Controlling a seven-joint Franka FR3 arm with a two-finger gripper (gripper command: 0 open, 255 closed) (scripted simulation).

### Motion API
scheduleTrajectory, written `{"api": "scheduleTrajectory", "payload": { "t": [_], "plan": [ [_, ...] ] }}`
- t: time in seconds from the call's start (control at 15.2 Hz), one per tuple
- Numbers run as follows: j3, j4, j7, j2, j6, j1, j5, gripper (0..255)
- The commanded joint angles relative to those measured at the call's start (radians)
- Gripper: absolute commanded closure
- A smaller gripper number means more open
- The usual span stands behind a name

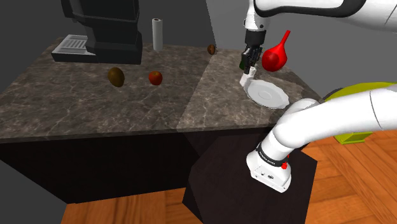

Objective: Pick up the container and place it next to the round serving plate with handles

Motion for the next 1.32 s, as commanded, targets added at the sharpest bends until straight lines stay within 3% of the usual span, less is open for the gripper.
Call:
{"api": "scheduleTrajectory", "payload": {
  "t": [0.0,0.26,1.25],
  "plan": [
    [-0.035,-0.028,-0.045,-0.046,-0.013,-0.024,-0.038,255],
    [-0.118,-0.054,-0.148,-0.111,-0.037,-0.078,-0.128,255],
    [-0.162,-0.246,-0.129,-0.101,0.164,-0.090,-0.165,255]
  ]
}}
